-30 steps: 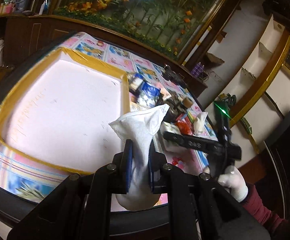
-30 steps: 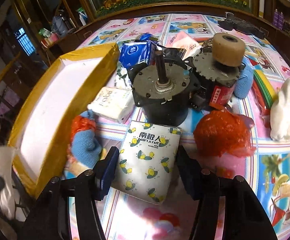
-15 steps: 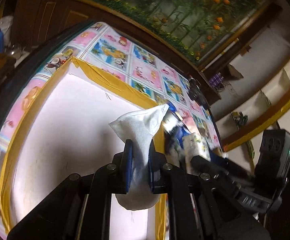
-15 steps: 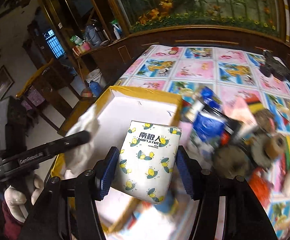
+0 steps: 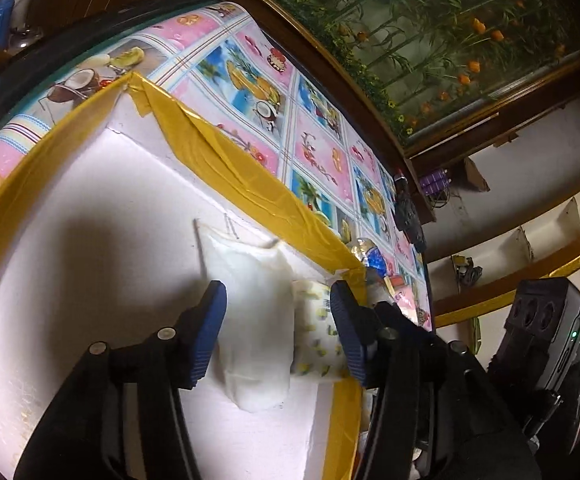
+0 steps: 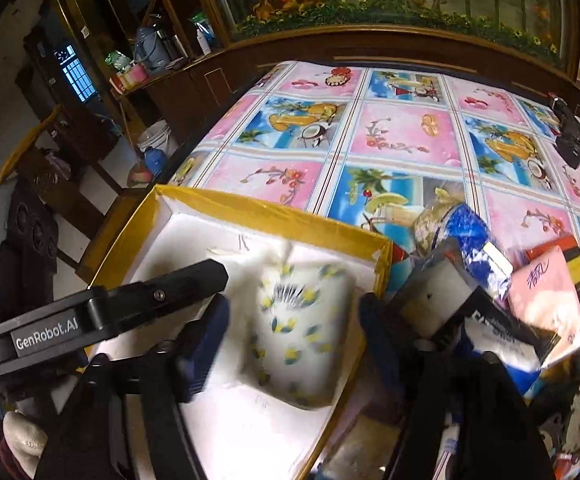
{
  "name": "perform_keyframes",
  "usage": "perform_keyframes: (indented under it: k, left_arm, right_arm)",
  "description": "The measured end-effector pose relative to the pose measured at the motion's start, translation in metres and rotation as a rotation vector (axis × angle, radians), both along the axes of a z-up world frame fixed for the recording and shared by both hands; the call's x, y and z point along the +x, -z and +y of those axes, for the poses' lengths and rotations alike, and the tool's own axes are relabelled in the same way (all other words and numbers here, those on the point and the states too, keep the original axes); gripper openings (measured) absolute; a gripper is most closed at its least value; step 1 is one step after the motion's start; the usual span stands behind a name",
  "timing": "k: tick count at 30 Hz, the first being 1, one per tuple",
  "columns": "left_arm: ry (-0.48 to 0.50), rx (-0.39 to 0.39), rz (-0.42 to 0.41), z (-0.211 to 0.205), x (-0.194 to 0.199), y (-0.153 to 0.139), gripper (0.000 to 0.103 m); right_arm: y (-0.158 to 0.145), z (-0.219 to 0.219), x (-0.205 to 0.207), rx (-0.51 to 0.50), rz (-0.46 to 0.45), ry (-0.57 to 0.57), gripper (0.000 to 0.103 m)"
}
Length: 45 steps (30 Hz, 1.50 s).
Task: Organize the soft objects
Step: 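Open both grippers in the box and withdraw them to the table, then grasp the blue sock with red bag using the left gripper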
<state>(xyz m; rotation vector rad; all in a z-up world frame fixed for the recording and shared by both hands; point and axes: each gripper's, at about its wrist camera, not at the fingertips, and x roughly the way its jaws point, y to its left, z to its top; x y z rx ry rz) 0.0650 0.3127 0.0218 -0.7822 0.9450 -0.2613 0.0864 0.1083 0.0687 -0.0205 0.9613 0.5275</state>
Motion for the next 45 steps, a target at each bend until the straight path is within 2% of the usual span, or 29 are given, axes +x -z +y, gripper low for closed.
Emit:
perform_keyframes:
  k: [1,5,7,12,15,17,18,20,22,24,28,31,34,37,39,41,45]
  left_arm:
    - [-0.001,0.004,-0.001,0.001,-0.003,-0.001,0.055]
    - [-0.074,0.129,-0.014,0.009,-0.029,-0.005,0.055]
    - [-0.116,0.161,-0.010,0.013,-0.042,-0.001,0.055]
    - [-0.178,0.114,-0.008,0.022,-0.079,0.010,0.055]
    - [-0.190,0.125,-0.020,0.024,-0.098,0.009,0.055]
    - [-0.204,0.134,-0.024,0.028,-0.107,0.007,0.055]
    - [-0.210,0.138,-0.031,0.030,-0.110,0.004,0.055]
    - [-0.219,0.180,-0.071,0.028,-0.119,-0.012,0.055]
    - [-0.208,0.229,-0.125,0.014,-0.131,-0.033,0.055]
    - [-0.148,0.267,-0.163,-0.011,-0.145,-0.052,0.056]
    - [0.012,0.361,-0.198,-0.078,-0.165,-0.069,0.056]
    - [0.148,0.441,-0.207,-0.137,-0.173,-0.067,0.056]
    - [0.248,0.541,-0.201,-0.184,-0.167,-0.056,0.056]
    - [0.317,0.613,-0.168,-0.213,-0.152,-0.038,0.056]
    - [0.330,0.644,-0.127,-0.220,-0.143,-0.025,0.056]
    - [0.323,0.638,-0.094,-0.218,-0.137,-0.016,0.056]
    - [0.255,0.667,-0.082,-0.205,-0.129,-0.014,0.056]
  right_arm:
    - [-0.001,-0.002,-0.002,-0.001,-0.009,0.002,0.085]
    - [-0.011,-0.019,-0.021,0.029,-0.049,0.005,0.085]
    - [-0.021,-0.035,-0.038,0.043,-0.087,0.006,0.085]
    - [-0.050,-0.083,-0.091,0.042,-0.246,0.043,0.086]
    - [-0.065,-0.117,-0.127,0.022,-0.348,0.094,0.089]
    - [-0.072,-0.142,-0.158,-0.004,-0.442,0.144,0.098]
    - [-0.073,-0.154,-0.173,-0.022,-0.488,0.172,0.102]
    - [-0.068,-0.176,-0.200,-0.066,-0.585,0.227,0.102]
    - [-0.056,-0.192,-0.215,-0.112,-0.620,0.249,0.102]
    - [-0.041,-0.206,-0.216,-0.152,-0.595,0.290,0.102]
    - [-0.005,-0.246,-0.199,-0.101,-0.443,0.366,0.102]
    - [0.017,-0.270,-0.190,-0.075,-0.375,0.427,0.102]
    - [0.026,-0.289,-0.183,-0.042,-0.334,0.466,0.102]
    - [0.012,-0.304,-0.173,0.034,-0.311,0.468,0.102]
    - [0.007,-0.305,-0.177,0.043,-0.328,0.459,0.102]
    - [0.010,-0.304,-0.176,0.043,-0.316,0.433,0.102]
    - [0.019,-0.304,-0.177,0.046,-0.339,0.417,0.102]
